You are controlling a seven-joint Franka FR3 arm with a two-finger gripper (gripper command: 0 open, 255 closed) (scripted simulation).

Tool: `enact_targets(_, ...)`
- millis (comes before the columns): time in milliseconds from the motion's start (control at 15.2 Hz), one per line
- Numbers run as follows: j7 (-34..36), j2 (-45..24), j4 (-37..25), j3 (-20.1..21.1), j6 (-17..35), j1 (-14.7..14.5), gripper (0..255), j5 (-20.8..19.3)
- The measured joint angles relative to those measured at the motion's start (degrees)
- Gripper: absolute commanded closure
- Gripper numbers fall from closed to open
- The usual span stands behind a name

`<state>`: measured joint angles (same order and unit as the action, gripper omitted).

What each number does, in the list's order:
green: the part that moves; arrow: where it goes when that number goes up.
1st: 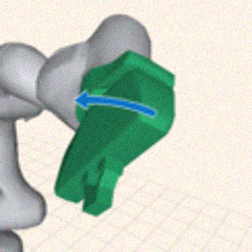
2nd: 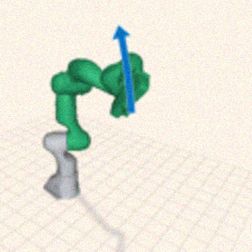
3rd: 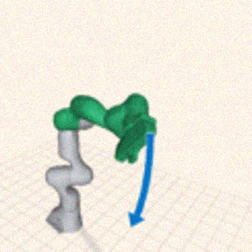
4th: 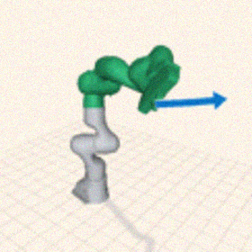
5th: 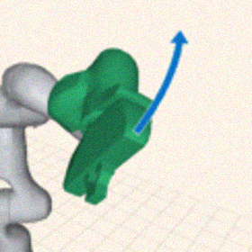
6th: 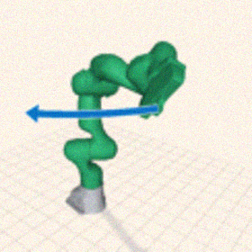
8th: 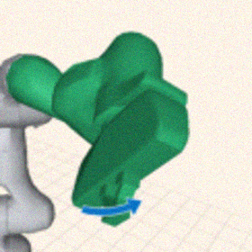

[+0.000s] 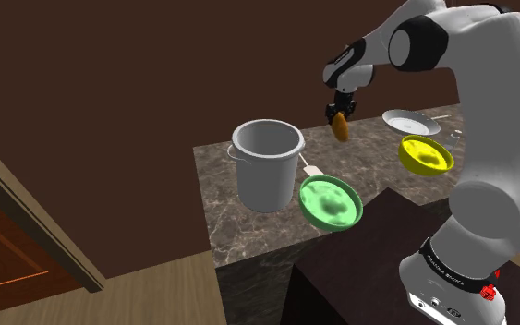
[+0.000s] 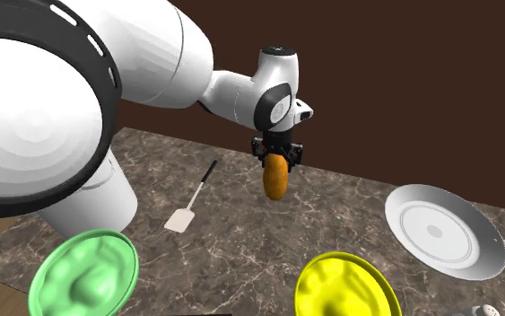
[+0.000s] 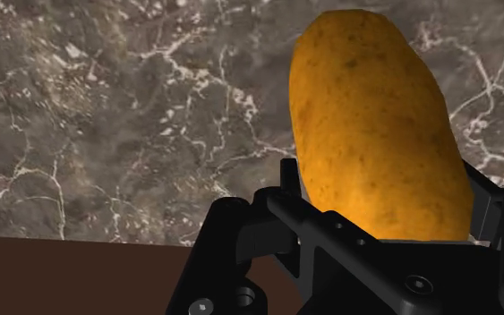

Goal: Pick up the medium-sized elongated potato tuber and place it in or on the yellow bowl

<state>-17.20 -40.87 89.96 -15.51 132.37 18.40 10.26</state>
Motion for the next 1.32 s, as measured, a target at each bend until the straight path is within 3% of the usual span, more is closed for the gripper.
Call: enact_targets(1320, 0.9, 8.1, -2.9, -1.7, -10.9, -1.0, 255, -2.3)
